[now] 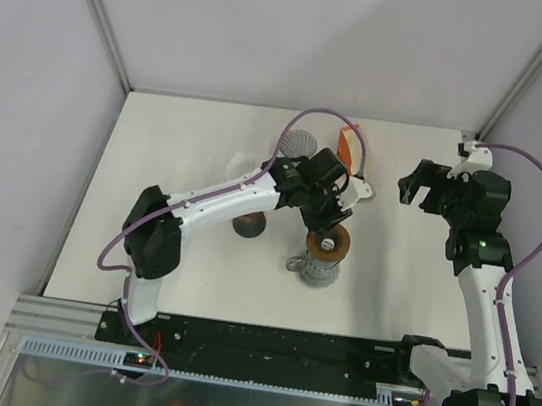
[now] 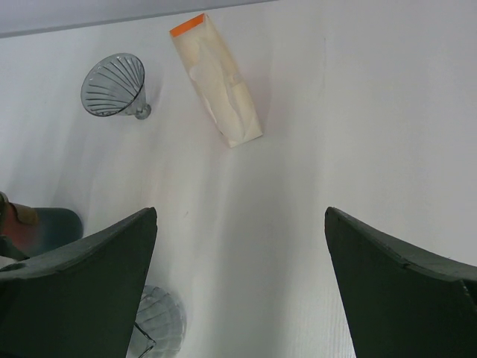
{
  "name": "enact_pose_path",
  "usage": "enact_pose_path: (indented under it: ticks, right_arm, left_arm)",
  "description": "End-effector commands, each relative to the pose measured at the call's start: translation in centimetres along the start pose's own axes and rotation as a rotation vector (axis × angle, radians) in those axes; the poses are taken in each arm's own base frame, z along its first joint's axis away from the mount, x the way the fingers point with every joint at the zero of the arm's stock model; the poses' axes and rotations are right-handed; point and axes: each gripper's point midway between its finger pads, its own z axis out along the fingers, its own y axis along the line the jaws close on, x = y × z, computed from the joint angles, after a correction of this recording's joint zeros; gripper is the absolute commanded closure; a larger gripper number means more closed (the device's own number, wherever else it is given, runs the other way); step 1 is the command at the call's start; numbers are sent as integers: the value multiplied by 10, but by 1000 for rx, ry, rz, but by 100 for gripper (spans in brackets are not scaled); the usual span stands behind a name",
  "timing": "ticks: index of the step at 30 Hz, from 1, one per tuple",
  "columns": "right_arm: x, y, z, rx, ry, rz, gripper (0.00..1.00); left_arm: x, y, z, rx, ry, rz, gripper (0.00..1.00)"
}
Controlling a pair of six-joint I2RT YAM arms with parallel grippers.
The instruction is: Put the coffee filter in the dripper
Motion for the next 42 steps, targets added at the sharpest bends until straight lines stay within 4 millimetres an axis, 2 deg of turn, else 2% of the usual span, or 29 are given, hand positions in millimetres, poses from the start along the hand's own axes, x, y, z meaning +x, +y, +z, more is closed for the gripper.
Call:
enact_pose_path:
  ticks: [1, 5, 14, 22, 28, 29, 32, 35, 42]
  right_arm:
    - [-4, 1, -3, -6, -16, -15, 1]
    - [-4, 1, -3, -6, -13, -15, 1]
    - [-1, 0, -2, -8, -16, -14, 1]
    - [0, 0, -3, -11, -17, -14, 1]
    - [1, 1, -3, -14, -16, -14, 1]
    - [1, 1, -3, -13, -17, -15, 1]
    - [0, 1, -4, -12, -20, -16, 1]
    - [0, 1, -4, -13, -19, -14, 1]
    - [1, 1, -3, -17, -17, -12, 1]
  left_arm:
    - [8, -10, 12, 29, 24, 12, 100]
    - [16, -16, 17, 18, 50, 38, 100]
    - [28, -17, 28, 5, 94, 42, 100]
    - [26, -8, 30, -49, 98, 68, 100]
    - [28, -9, 33, -40, 102, 72, 99]
    - [31, -10, 35, -33, 108, 71, 96]
    - [35, -12, 37, -14, 117, 78, 74]
    - [31, -11, 33, -23, 105, 89, 56]
    - [-3, -7, 4, -62, 7, 138, 39]
